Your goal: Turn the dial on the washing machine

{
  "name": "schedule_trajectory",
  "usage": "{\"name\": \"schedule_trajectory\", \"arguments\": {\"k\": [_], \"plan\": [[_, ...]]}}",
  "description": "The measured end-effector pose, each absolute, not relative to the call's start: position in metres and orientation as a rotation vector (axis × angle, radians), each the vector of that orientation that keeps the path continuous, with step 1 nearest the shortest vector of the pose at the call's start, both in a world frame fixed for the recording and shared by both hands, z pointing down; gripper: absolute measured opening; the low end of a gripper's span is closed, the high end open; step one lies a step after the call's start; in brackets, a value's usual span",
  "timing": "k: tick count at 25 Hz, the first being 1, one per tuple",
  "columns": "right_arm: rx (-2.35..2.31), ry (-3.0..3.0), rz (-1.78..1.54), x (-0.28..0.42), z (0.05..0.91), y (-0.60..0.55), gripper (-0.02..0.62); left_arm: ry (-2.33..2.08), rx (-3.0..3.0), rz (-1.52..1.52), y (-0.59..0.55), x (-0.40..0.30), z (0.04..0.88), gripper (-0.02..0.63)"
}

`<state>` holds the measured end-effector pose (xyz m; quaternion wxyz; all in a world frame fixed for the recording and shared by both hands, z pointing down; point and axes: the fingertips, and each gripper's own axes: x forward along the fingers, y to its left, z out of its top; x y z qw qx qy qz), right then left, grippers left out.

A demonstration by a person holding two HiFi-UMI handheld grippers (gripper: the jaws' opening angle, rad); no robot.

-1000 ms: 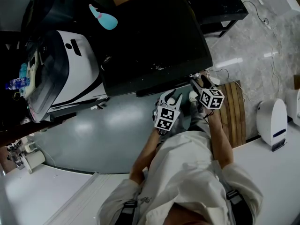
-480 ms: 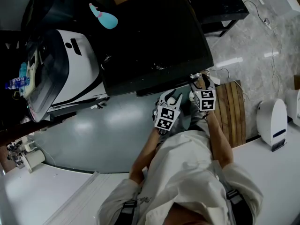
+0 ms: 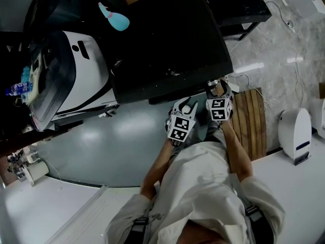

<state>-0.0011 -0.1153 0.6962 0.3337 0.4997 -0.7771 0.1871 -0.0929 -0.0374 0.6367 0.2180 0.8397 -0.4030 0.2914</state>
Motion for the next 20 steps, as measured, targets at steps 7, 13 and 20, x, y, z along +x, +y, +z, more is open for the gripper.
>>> {"name": "schedule_trajectory", "arguments": {"k": [7,13,20], "plan": [[1.304,-2.035,0.483,-0.0037,0.6952,-0.1144,0.275,-1.116,2.319,0.808,-0.0368,-0.096,0.6369,0.126],[1.319,-2.07,0.575,-0.0037,0.6961,-0.1149,0.274,-1.115,2.321,0.807,-0.0383,-0.0957,0.6374,0.126],[1.351,-2.132,0.69,-0.0023,0.6931,-0.1184,0.273,-1.113,2.32,0.808,-0.0383,-0.0951,0.6383,0.126]]}}
